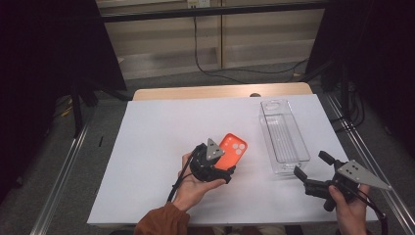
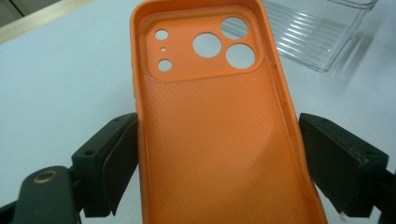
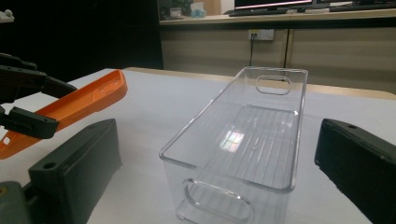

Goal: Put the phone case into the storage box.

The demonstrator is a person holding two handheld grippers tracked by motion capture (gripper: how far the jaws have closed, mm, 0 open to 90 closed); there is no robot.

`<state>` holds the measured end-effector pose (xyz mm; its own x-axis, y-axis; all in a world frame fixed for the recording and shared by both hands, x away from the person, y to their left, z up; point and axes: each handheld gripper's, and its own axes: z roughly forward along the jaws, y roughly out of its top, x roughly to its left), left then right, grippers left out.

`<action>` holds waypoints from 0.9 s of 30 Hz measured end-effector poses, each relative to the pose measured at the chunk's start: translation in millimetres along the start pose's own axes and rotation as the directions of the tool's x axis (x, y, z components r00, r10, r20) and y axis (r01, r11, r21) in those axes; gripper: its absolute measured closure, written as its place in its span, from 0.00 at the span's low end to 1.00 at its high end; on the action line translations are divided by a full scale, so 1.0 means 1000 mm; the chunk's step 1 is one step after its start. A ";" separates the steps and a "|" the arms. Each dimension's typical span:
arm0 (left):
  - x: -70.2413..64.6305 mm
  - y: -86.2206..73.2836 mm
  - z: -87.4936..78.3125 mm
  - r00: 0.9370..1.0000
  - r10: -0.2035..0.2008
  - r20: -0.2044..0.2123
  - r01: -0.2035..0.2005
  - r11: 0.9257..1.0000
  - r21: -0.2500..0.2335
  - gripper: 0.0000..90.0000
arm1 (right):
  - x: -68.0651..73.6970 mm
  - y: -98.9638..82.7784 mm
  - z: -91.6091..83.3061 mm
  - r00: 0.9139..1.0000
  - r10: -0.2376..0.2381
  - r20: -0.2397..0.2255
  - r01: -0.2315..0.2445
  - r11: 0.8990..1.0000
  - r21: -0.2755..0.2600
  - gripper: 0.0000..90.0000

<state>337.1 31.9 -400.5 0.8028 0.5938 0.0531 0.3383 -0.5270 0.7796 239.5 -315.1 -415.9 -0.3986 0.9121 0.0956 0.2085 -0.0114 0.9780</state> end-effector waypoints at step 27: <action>-0.004 -0.008 -0.026 0.998 0.028 -0.059 -0.032 0.997 -0.064 0.17 | 0.031 0.027 0.062 0.988 -0.074 -0.132 0.078 0.997 0.025 0.00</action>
<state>318.3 49.4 -390.9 0.7818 0.6135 0.1118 0.2803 -0.5059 0.8158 288.0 -261.4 -398.0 -0.5276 0.8482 0.0465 0.1989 0.0701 0.9775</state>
